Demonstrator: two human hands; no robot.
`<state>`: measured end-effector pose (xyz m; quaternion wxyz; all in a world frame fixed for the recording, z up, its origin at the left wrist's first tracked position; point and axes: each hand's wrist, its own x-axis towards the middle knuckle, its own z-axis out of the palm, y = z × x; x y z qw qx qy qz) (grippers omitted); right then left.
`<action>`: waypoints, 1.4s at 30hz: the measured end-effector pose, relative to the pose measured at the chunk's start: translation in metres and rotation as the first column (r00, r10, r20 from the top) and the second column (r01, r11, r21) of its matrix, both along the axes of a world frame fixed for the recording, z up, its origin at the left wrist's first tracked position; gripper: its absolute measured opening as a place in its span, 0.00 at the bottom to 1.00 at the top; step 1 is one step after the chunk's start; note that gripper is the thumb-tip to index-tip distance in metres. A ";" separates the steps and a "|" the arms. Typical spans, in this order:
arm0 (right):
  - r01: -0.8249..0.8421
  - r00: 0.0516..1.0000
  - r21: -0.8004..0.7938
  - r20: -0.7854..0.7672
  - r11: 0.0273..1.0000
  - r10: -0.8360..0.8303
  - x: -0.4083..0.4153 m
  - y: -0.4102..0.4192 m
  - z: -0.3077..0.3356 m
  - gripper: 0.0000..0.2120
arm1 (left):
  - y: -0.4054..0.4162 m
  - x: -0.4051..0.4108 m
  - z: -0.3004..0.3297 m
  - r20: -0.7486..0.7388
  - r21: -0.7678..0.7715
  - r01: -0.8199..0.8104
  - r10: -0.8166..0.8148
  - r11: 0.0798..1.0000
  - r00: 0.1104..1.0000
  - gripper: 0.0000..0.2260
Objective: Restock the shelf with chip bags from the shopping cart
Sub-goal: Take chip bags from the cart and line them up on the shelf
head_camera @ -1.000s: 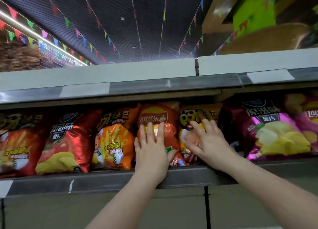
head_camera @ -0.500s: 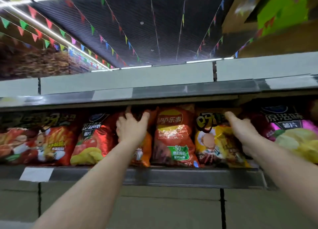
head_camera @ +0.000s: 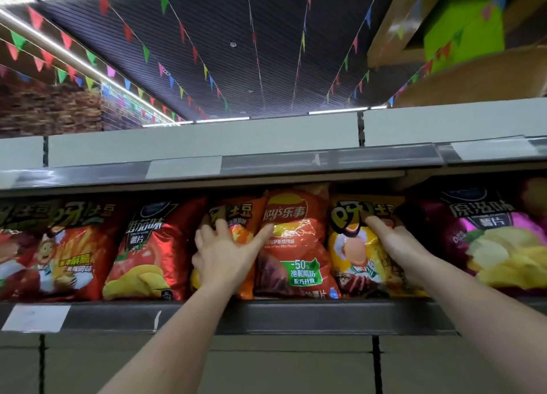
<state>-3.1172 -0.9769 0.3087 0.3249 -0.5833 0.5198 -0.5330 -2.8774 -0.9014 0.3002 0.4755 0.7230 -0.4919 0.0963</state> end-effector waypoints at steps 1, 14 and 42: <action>0.006 1.000 -0.003 0.004 1.000 -0.006 0.000 -0.002 -0.002 0.37 | -0.001 0.000 -0.002 0.017 -0.003 -0.009 0.009 1.000 1.000 0.45; 0.101 0.871 -0.573 -0.344 0.814 -0.350 0.027 0.055 0.003 0.31 | 0.025 0.001 -0.003 0.115 -0.156 0.084 -0.066 0.984 0.991 0.35; -0.256 0.880 -0.511 -0.474 0.821 -0.020 0.274 0.110 -0.005 0.29 | 0.071 0.195 0.001 -0.002 -0.125 -0.064 0.064 0.990 0.998 0.28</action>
